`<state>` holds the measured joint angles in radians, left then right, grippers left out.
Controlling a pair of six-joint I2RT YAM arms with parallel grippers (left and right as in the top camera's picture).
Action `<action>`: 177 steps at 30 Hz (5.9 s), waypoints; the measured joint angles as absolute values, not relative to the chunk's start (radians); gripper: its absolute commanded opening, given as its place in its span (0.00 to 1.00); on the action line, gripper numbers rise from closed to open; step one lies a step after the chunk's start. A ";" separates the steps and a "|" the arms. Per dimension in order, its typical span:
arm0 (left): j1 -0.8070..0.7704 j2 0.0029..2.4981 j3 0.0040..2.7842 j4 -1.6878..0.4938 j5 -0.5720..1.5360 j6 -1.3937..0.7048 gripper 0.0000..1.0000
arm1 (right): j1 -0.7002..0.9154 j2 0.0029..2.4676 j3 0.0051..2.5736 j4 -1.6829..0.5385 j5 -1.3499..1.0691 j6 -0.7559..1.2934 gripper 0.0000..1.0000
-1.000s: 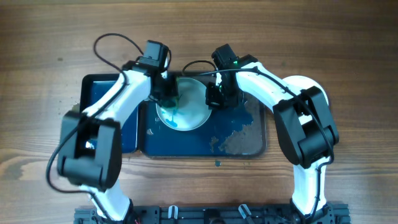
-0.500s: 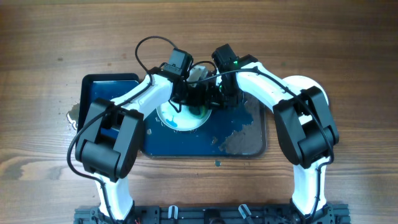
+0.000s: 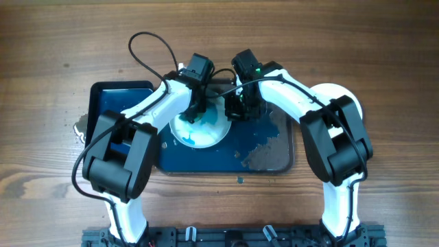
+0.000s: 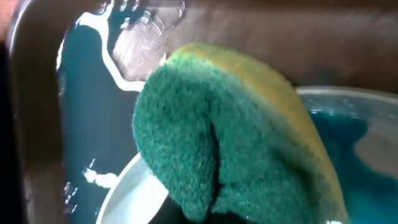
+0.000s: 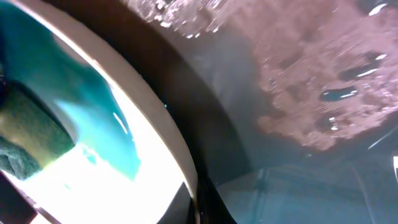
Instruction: Clean dirty plates on tray and stack at the side
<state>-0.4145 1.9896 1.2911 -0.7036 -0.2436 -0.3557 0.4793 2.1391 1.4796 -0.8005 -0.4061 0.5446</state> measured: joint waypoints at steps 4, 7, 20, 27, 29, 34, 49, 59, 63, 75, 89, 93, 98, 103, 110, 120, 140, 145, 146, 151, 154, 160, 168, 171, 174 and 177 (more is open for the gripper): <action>-0.410 1.984 1.296 -0.801 -0.173 -0.291 0.04 | 0.483 2.139 1.479 -0.810 -0.411 0.526 0.04; -0.386 1.979 1.297 -0.858 0.066 -0.094 0.04 | 0.482 2.139 1.479 -0.811 -0.411 0.521 0.04; -0.401 2.005 1.251 -0.554 0.416 0.013 0.04 | 0.463 2.139 1.478 -0.805 -0.403 0.538 0.04; -0.421 1.990 1.280 -0.591 -0.165 -0.292 0.04 | 0.464 2.139 1.478 -0.799 -0.405 0.546 0.04; -0.422 1.989 1.285 -0.659 -0.232 -0.358 0.04 | 0.471 2.139 1.478 -0.797 -0.409 0.546 0.04; -0.418 1.985 1.292 -0.753 -0.200 -0.344 0.04 | 0.480 2.139 1.478 -0.802 -0.412 0.543 0.04; -0.406 1.994 1.266 -0.600 0.287 -0.171 0.04 | 0.472 2.139 1.478 -0.797 -0.411 0.543 0.04; -0.423 1.984 1.277 -0.677 -0.386 -0.372 0.04 | 0.473 2.139 1.478 -0.785 -0.411 0.546 0.04; -0.415 1.983 1.368 -0.866 -0.378 -0.384 0.04 | 0.473 2.139 1.478 -0.797 -0.411 0.537 0.04; -0.238 1.972 1.524 -1.009 -0.056 -0.392 0.04 | 0.474 1.913 1.478 -0.901 -0.042 0.473 0.04; -0.236 1.972 1.524 -0.995 -0.038 -0.392 0.04 | 0.742 1.738 1.478 -0.994 0.673 0.421 0.04; -0.235 1.972 1.524 -0.995 -0.038 -0.392 0.04 | 0.847 1.737 1.478 -1.000 0.860 0.345 0.04; -0.235 1.972 1.524 -0.995 -0.038 -0.392 0.04 | 0.893 1.737 1.478 -1.000 1.005 0.285 0.04; -0.236 1.972 1.524 -0.995 -0.038 -0.392 0.04 | 0.912 1.737 1.478 -1.000 1.164 0.266 0.04; -0.236 1.972 1.524 -0.995 -0.038 -0.392 0.04 | 0.934 1.737 1.478 -1.039 1.177 0.263 0.04; -0.235 1.972 1.524 -0.972 -0.035 -0.392 0.04 | 0.662 1.737 1.478 -1.093 0.332 0.302 0.04; -0.236 1.972 1.524 -0.971 -0.035 -0.392 0.04 | -0.368 1.660 1.115 -0.906 -0.262 0.223 0.04; -0.236 1.972 1.524 -0.985 -0.035 -0.392 0.04 | -0.443 1.660 1.061 -0.836 -0.239 0.254 0.09; -0.236 1.972 1.524 -0.985 -0.035 -0.392 0.04 | -0.443 1.660 1.060 -0.831 -0.231 0.264 0.09; -0.236 1.972 1.524 -0.989 -0.035 -0.392 0.04 | -0.443 1.660 1.058 -0.845 -0.171 0.289 0.48; -0.235 1.971 1.524 -1.010 -0.035 -0.392 0.04 | -0.443 1.660 1.058 -0.850 -0.179 0.288 0.63; -0.153 1.820 1.524 -1.162 -0.036 -0.300 0.04 | -0.384 1.571 1.071 -0.850 -0.285 0.201 1.00; 0.088 1.766 1.416 -1.085 -0.039 -0.081 0.08 | -0.226 1.467 1.102 -0.798 -0.315 0.180 1.00; 0.126 1.768 1.308 -0.994 -0.039 -0.057 0.64 | -0.225 1.467 1.102 -0.798 -0.315 0.178 1.00; 0.125 1.769 1.252 -0.962 -0.038 -0.044 0.93 | -0.225 1.467 1.102 -0.797 -0.315 0.177 1.00; 0.125 1.769 1.240 -0.963 -0.039 -0.042 0.97 | -0.225 1.467 1.102 -0.798 -0.315 0.177 1.00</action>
<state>0.1249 1.7691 1.2404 -0.9627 -0.0387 -0.0422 -0.2249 1.4670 1.1023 -0.7982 -0.3145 0.1768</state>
